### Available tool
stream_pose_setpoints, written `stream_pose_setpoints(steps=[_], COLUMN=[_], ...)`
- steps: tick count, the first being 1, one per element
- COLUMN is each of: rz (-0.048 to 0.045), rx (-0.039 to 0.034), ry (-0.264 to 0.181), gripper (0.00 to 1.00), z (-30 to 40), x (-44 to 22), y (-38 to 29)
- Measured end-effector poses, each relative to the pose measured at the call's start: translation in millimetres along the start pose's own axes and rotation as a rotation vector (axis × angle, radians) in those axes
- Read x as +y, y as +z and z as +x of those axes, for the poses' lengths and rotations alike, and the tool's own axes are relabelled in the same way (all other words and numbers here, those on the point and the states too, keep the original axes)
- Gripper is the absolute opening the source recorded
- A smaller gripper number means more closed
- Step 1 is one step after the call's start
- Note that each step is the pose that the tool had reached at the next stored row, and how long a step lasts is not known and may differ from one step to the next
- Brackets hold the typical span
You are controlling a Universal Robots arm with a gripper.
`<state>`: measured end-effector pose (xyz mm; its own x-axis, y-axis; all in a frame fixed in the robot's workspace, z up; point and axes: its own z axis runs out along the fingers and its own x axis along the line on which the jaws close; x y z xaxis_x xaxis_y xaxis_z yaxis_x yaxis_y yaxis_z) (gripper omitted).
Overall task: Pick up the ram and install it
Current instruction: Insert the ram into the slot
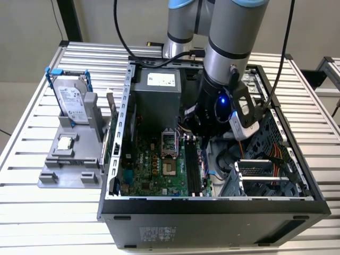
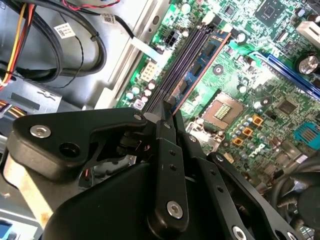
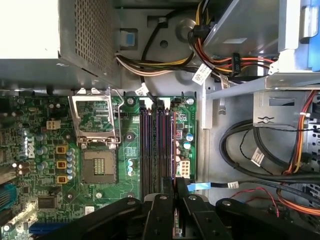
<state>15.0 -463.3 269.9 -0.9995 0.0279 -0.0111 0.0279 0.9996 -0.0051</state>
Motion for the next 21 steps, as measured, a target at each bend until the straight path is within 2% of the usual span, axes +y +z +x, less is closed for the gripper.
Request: stream_pose_setpoints(steps=[16,21], rz=[0.0,-0.0001], rx=[0.0,0.0], ry=[0.0,0.0], gripper=[0.0,0.0], z=[0.1,0.1], x=[-0.7,-0.6], y=[10.0,16.1])
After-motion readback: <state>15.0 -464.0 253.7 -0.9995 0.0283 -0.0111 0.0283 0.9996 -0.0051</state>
